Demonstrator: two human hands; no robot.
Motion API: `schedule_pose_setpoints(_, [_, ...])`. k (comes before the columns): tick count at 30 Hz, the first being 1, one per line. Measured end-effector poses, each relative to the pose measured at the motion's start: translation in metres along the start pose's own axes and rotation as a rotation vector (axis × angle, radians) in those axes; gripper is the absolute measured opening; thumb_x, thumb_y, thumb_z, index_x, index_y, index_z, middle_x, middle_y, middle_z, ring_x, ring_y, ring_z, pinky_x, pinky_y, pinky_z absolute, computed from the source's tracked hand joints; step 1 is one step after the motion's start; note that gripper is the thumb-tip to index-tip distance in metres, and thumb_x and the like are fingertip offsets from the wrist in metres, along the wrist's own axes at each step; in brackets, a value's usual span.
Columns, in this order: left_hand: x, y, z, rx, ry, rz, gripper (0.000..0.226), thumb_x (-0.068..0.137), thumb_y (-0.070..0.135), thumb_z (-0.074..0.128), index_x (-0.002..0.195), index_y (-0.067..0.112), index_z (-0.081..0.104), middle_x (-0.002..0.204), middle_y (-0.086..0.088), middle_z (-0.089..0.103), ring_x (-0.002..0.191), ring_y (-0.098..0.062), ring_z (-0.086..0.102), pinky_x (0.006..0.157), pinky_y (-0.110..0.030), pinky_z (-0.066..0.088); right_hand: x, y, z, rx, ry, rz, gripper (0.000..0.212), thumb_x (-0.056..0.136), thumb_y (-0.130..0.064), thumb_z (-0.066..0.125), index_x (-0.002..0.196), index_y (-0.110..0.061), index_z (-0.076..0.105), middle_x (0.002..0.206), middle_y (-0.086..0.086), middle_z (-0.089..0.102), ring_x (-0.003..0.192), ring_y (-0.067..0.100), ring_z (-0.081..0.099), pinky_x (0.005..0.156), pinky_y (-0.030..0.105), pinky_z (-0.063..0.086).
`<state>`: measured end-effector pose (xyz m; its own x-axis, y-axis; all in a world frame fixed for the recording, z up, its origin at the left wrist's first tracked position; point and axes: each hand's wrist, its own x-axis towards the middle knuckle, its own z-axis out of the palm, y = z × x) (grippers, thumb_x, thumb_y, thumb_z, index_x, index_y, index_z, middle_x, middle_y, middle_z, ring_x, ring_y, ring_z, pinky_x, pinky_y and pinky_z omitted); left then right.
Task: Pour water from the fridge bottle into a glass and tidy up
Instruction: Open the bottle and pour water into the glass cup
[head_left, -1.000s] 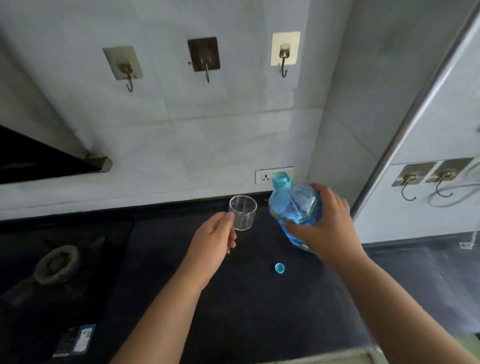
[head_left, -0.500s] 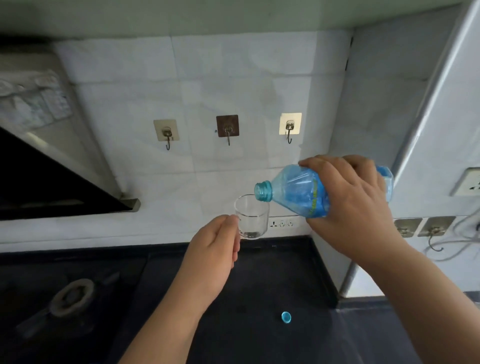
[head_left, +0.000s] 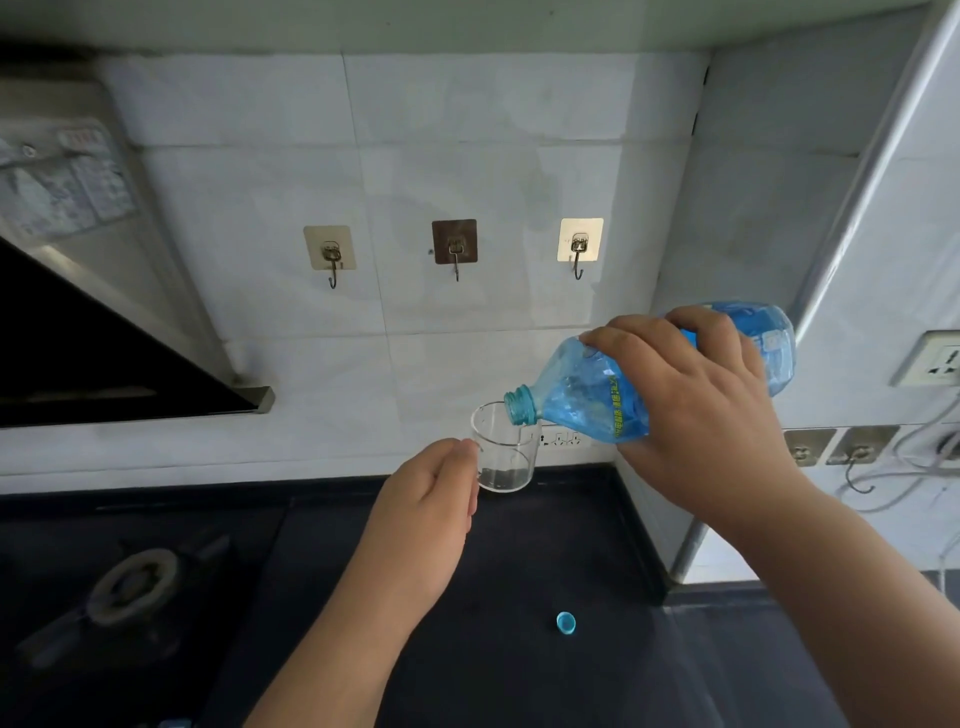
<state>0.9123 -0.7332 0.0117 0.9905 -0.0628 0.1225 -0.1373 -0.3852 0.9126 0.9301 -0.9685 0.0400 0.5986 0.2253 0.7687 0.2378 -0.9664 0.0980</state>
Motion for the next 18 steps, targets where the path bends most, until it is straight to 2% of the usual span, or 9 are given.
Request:
schedule_pose_setpoints(6, [0.003,-0.008,0.001,-0.023,0.005,-0.012,0.047,0.101,0.044,0.038,0.077,0.004,0.046,0.072,-0.017,0.049,0.062,-0.016,0.044,0.064,-0.037,0.042,0.000,-0.001,0.004,-0.015,0.004,-0.036,0.069,0.068,-0.018,0.087,0.133,-0.023,0.064,0.133,-0.006,0.064,0.121,0.032,0.046,0.098,0.047,0.036])
schedule_pose_setpoints(18, [0.014,-0.018,-0.003,-0.031,-0.003,-0.027,0.047,0.101,0.043,0.036,0.077,0.004,0.047,0.074,-0.019,0.051,0.062,-0.016,0.046,0.065,-0.037,0.044,0.005,-0.005,0.013,-0.041,-0.004,-0.060,0.069,0.069,-0.018,0.087,0.134,-0.023,0.064,0.134,-0.005,0.064,0.123,0.034,0.047,0.101,0.049,0.036])
